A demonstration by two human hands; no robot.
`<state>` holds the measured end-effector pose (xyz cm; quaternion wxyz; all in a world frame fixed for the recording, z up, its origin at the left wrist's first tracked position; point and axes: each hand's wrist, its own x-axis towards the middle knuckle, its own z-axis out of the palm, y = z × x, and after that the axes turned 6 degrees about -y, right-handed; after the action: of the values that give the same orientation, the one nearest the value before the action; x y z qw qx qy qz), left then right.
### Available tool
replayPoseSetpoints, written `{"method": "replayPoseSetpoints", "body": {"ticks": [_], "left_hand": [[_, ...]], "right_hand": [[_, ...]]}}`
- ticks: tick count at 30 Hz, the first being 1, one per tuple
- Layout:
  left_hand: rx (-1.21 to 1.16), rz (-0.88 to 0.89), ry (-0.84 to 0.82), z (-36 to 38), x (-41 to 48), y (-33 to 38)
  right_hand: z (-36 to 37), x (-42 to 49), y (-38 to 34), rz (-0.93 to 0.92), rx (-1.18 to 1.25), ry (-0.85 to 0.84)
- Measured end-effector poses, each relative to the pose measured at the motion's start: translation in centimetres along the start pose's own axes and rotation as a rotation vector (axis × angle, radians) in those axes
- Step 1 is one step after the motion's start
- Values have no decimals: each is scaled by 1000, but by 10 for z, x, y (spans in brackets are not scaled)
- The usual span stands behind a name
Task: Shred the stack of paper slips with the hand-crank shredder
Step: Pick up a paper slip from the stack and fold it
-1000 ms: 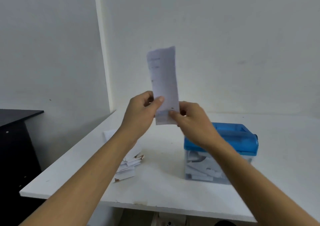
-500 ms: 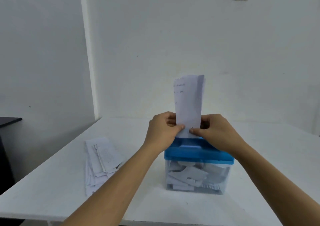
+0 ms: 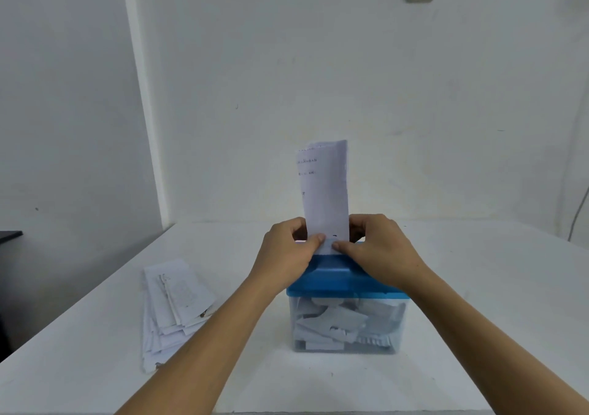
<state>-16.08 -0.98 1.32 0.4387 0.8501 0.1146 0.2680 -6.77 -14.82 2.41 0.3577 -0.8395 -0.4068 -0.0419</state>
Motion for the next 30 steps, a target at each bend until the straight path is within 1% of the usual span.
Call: {"method": "replayPoseSetpoints", "body": {"ticks": [4, 6, 8, 10, 12, 14, 18, 19, 22, 26, 30], "left_hand": [[2, -6, -53, 10, -3, -4], [-7, 4, -63, 9, -3, -5], [-5, 12, -79, 6, -2, -6], [-24, 17, -88, 8, -1, -8], [-38, 17, -84, 9, -3, -10], [-29, 21, -69, 11, -4, -11], [5, 46, -52, 13, -5, -11], [12, 47, -53, 13, -5, -11], [20, 41, -54, 13, -5, -11], [9, 30, -63, 14, -4, -12], [-19, 24, -61, 14, -4, -13]], "right_hand": [[-1, 1, 3, -35, -28, -16], [-9, 3, 8, -65, -22, 10], [-22, 2, 17, -67, 40, 106], [-35, -8, 32, -31, 109, 227], [-37, -25, 51, 25, 148, 289], [-29, -44, 69, 52, 137, 252], [-8, -65, 91, 50, -9, 17], [-4, -65, 94, 41, -70, 6], [3, -60, 101, -52, -206, 59], [8, -53, 107, -76, -240, -47], [23, -59, 113, -121, -381, -73]]}}
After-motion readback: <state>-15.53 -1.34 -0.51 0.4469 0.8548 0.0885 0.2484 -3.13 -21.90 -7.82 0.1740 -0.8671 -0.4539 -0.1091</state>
